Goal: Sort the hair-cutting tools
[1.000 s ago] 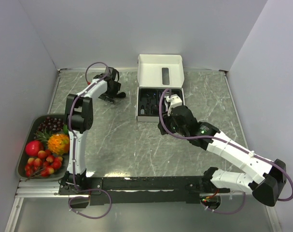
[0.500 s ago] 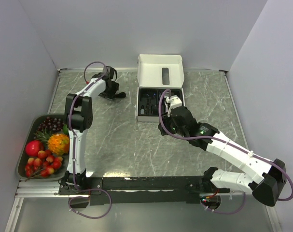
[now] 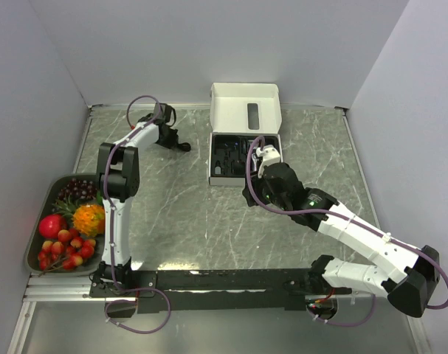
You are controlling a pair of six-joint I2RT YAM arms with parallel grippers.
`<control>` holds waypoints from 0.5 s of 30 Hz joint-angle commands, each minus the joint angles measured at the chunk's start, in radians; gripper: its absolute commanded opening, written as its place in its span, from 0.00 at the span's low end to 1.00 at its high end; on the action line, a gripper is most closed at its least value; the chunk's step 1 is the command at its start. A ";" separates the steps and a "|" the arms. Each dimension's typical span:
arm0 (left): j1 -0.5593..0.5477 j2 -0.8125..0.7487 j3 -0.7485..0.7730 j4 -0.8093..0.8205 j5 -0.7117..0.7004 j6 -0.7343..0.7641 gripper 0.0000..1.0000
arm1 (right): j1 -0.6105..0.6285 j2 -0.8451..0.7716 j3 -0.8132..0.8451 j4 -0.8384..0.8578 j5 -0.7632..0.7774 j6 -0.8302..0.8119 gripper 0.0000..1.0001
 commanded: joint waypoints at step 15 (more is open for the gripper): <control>-0.051 -0.439 -0.279 0.111 0.079 0.275 0.02 | 0.016 -0.057 -0.031 0.011 -0.001 0.014 0.58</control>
